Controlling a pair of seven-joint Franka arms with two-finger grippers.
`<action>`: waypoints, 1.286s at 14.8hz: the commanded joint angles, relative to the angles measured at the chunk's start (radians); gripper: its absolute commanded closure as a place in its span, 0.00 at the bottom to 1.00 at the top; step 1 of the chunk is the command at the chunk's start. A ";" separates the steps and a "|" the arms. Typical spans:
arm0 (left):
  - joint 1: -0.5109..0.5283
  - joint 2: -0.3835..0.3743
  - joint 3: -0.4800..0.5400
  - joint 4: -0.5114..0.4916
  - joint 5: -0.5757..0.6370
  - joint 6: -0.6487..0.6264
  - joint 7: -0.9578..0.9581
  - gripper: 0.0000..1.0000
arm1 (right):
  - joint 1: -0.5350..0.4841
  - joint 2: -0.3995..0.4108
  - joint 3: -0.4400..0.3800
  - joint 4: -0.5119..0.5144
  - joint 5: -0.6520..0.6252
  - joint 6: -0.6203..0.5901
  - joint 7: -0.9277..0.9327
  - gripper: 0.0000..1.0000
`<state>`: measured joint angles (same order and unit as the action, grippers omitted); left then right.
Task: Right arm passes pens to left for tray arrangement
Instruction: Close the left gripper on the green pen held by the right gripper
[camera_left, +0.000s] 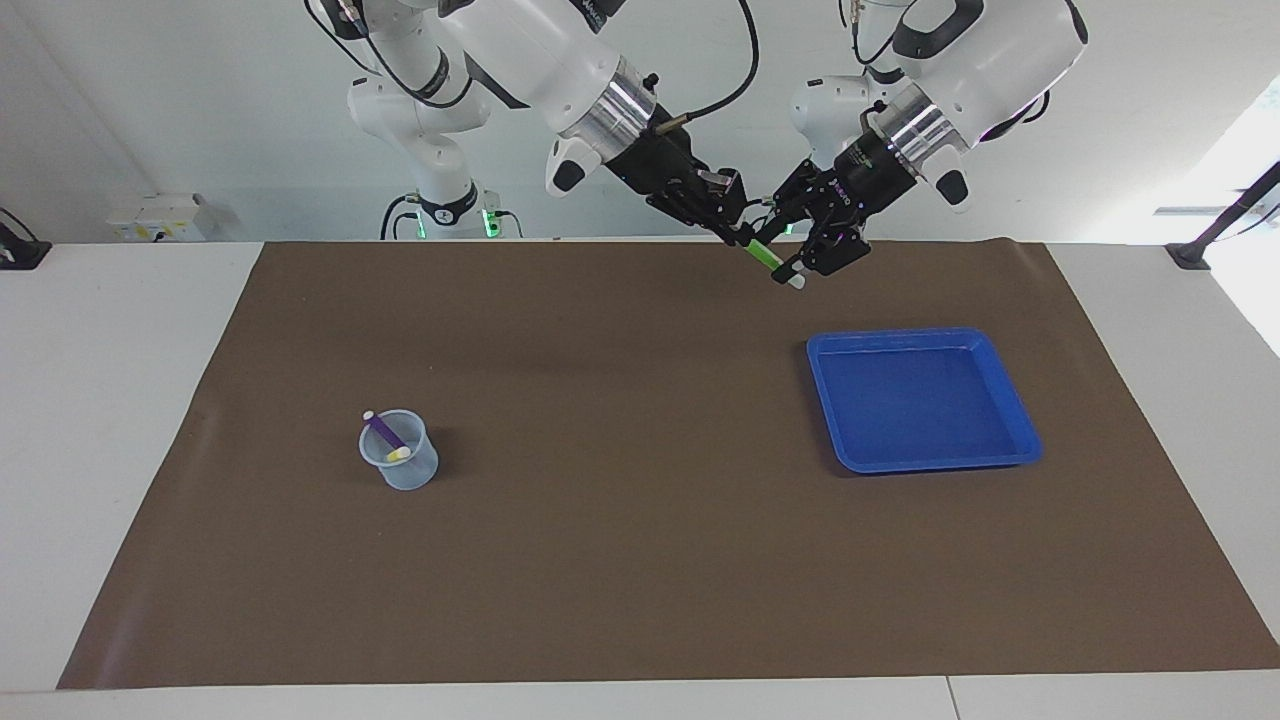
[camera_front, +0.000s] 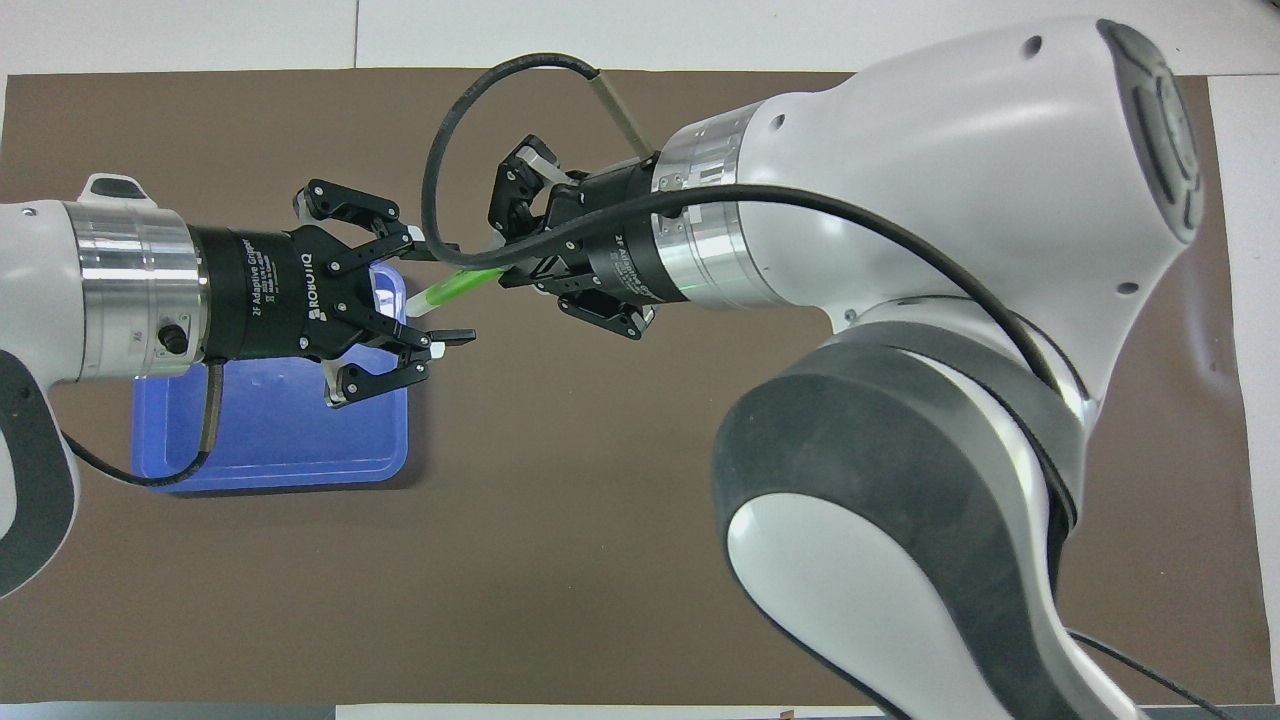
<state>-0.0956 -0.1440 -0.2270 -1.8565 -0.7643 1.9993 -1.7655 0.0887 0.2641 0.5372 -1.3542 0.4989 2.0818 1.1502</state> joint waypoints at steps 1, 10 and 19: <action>-0.016 -0.042 0.011 -0.050 -0.021 0.030 0.017 0.53 | -0.010 -0.006 0.010 -0.016 0.015 0.014 -0.027 1.00; -0.006 -0.042 0.014 -0.047 -0.021 0.038 0.015 1.00 | -0.010 -0.006 0.010 -0.017 0.013 0.012 -0.035 1.00; -0.001 -0.042 0.015 -0.047 -0.020 0.056 0.018 1.00 | -0.012 -0.016 0.003 -0.022 -0.069 -0.043 -0.093 0.00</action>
<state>-0.0985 -0.1505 -0.2198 -1.8662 -0.7665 2.0262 -1.7641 0.0890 0.2635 0.5399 -1.3571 0.4754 2.0716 1.0918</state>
